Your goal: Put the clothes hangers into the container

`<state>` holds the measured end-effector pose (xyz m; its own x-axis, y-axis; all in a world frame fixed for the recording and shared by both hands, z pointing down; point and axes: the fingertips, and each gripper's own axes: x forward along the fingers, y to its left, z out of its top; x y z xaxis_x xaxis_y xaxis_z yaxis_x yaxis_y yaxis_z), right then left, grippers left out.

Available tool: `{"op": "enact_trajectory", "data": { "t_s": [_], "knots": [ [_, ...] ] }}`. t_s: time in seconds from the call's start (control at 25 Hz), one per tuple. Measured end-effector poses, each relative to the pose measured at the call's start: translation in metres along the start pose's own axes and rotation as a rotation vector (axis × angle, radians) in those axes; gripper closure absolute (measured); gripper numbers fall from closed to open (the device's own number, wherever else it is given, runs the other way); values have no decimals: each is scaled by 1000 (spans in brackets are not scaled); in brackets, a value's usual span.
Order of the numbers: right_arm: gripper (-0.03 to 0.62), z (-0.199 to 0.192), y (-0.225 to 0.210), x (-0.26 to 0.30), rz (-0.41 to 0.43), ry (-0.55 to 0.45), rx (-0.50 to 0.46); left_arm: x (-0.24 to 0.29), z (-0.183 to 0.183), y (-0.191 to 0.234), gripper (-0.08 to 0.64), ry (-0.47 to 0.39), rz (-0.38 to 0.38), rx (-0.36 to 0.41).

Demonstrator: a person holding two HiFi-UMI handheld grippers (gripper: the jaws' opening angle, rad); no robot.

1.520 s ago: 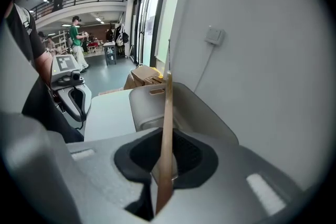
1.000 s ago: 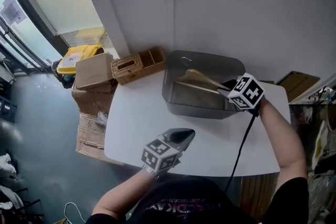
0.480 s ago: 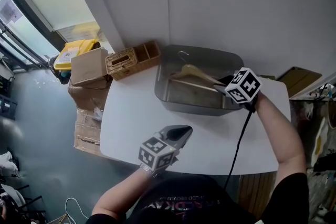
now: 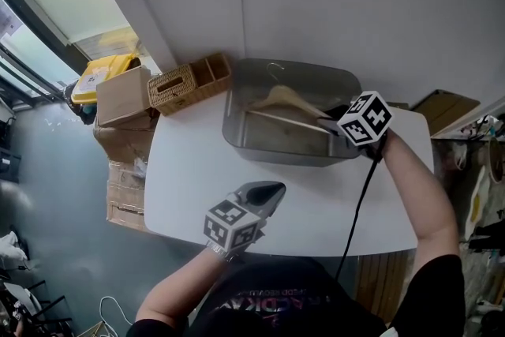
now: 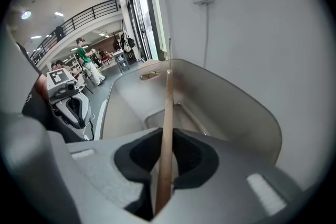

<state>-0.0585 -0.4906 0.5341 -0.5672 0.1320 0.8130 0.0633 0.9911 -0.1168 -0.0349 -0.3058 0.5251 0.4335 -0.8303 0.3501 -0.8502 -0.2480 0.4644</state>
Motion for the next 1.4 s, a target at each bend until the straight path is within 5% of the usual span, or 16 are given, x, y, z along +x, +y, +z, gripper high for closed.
{"op": "enact_trajectory", "data": {
  "t_s": [1.4],
  "knots": [
    [517,5,39,-5,-53,-27,-19,-28,-4,-11,557,7,-39,19]
  ]
}}
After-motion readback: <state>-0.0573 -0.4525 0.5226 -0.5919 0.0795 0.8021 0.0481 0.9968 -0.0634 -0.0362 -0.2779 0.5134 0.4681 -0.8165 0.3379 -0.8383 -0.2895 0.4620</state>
